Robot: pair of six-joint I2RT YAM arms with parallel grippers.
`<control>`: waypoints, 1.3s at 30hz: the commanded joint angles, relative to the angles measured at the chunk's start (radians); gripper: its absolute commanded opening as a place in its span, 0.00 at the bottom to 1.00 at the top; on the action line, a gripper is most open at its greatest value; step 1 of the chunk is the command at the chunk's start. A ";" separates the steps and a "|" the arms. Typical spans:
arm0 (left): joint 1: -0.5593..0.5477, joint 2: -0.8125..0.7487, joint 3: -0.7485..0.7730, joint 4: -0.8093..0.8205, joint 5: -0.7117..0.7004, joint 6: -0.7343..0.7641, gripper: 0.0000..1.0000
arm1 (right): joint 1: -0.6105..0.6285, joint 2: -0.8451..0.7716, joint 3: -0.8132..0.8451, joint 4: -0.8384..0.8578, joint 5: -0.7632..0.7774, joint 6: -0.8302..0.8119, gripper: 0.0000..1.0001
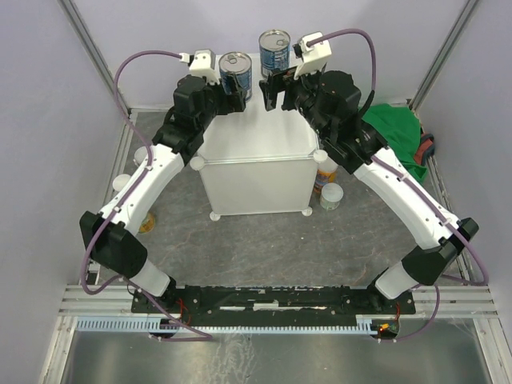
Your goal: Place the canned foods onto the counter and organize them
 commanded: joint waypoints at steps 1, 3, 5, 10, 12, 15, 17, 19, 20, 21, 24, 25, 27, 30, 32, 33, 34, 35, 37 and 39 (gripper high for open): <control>-0.010 0.036 0.094 0.028 -0.020 0.029 0.90 | 0.002 -0.070 -0.014 0.052 0.026 -0.004 0.88; -0.013 0.053 0.109 0.019 -0.048 0.028 0.91 | 0.002 -0.077 -0.024 0.053 0.025 -0.002 0.88; -0.014 0.069 0.122 0.016 -0.064 0.026 0.91 | 0.002 -0.085 -0.034 0.054 0.024 0.000 0.87; -0.017 0.116 0.169 0.011 -0.106 0.030 0.91 | 0.002 -0.088 -0.040 0.057 0.019 0.003 0.87; -0.017 0.137 0.186 0.011 -0.118 0.037 0.91 | 0.001 -0.088 -0.040 0.057 0.018 0.002 0.87; -0.017 0.162 0.212 0.016 -0.126 0.053 0.88 | 0.002 -0.086 -0.041 0.060 0.018 0.003 0.86; -0.017 0.178 0.226 0.021 -0.135 0.064 0.87 | 0.002 -0.086 -0.043 0.061 0.019 0.001 0.86; -0.016 0.192 0.238 0.028 -0.144 0.076 0.87 | 0.002 -0.087 -0.046 0.064 0.022 -0.003 0.86; -0.016 0.200 0.244 0.031 -0.149 0.082 0.87 | 0.001 -0.086 -0.046 0.064 0.023 -0.006 0.86; -0.014 0.206 0.251 0.033 -0.156 0.087 0.87 | 0.002 -0.085 -0.046 0.064 0.025 -0.009 0.86; -0.013 0.226 0.270 0.037 -0.173 0.095 0.87 | 0.000 -0.081 -0.047 0.063 0.028 -0.016 0.86; -0.012 0.233 0.276 0.040 -0.176 0.097 0.87 | -0.001 -0.079 -0.048 0.061 0.030 -0.018 0.86; -0.009 0.247 0.291 0.042 -0.181 0.099 0.87 | -0.002 -0.079 -0.050 0.058 0.035 -0.022 0.86; -0.003 0.267 0.312 0.044 -0.184 0.099 0.87 | -0.010 -0.084 -0.060 0.052 0.050 -0.027 0.86; 0.002 0.278 0.322 0.046 -0.185 0.097 0.88 | -0.016 -0.092 -0.072 0.048 0.065 -0.026 0.86; 0.005 0.286 0.328 0.047 -0.185 0.096 0.88 | -0.021 -0.099 -0.082 0.047 0.074 -0.024 0.86; 0.008 0.291 0.332 0.047 -0.187 0.094 0.88 | -0.027 -0.106 -0.093 0.045 0.082 -0.021 0.87; 0.011 0.294 0.338 0.048 -0.186 0.094 0.88 | -0.032 -0.114 -0.105 0.044 0.091 -0.018 0.87; 0.018 0.301 0.346 0.048 -0.182 0.093 0.88 | -0.045 -0.132 -0.130 0.036 0.108 -0.008 0.87; 0.029 0.303 0.349 0.051 -0.175 0.092 0.88 | -0.059 -0.151 -0.157 0.029 0.125 0.000 0.88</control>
